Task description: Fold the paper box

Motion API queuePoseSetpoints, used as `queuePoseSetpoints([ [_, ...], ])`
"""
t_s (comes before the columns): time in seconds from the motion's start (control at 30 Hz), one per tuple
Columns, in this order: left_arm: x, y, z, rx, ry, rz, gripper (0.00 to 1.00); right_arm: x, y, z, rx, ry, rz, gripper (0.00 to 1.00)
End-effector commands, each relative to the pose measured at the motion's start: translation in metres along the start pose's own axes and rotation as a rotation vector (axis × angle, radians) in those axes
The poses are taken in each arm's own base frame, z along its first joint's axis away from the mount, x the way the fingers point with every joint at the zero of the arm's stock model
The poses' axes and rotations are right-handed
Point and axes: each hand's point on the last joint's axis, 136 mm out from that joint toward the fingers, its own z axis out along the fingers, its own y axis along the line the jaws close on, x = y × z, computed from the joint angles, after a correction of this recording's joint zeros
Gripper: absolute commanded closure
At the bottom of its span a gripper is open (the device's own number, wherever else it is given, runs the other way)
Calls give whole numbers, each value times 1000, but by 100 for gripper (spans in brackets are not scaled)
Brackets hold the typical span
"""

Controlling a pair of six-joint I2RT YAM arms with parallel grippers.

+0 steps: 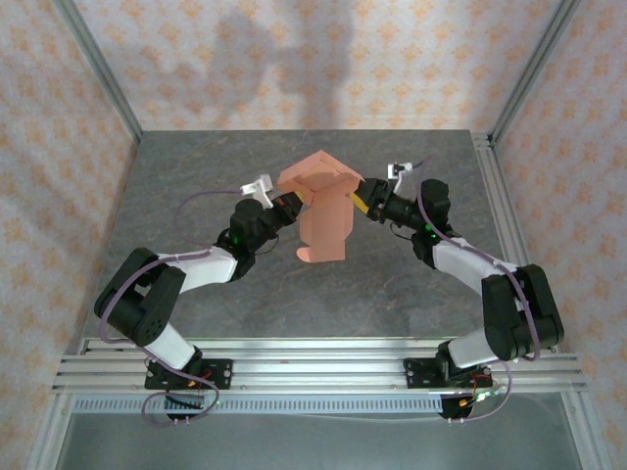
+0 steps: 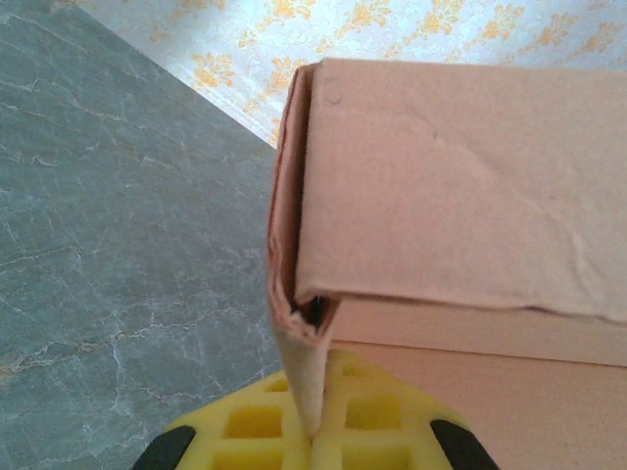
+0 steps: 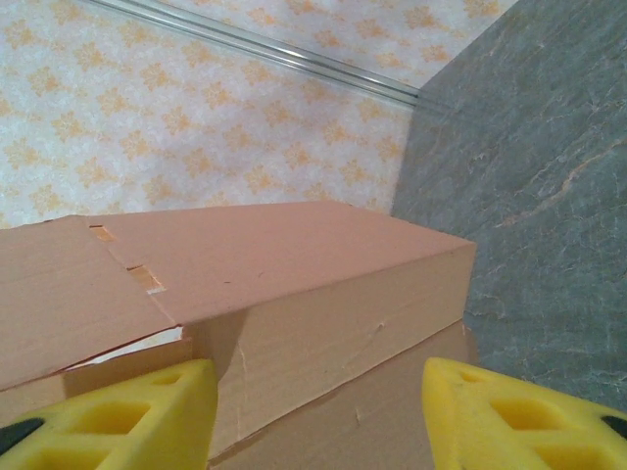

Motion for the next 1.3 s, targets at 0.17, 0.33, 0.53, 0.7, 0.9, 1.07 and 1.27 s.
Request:
queuePoseSetpoints([
  [0.17,-9,-2,0,-15,-50,44,100,6,35,-4,-91,27,-100,43],
  [0.33,-7,0,1,-16,-47,36,100,12,41,-1,-112,61,-108,43],
  [0.53,-1,-1,8,-5,-17,53,100,20,47,7,-133,90,-116,44],
  [0.7,-2,5,7,-22,-36,45,100,17,49,4,-130,73,-132,44],
  [0.9,-7,8,1,-41,-55,30,100,14,33,-7,-37,14,-159,42],
  [1.07,-6,4,3,-26,-41,40,100,12,32,-8,-44,-16,-156,43],
  [1.27,-2,4,7,-23,-22,54,100,15,36,-1,-69,27,-144,45],
])
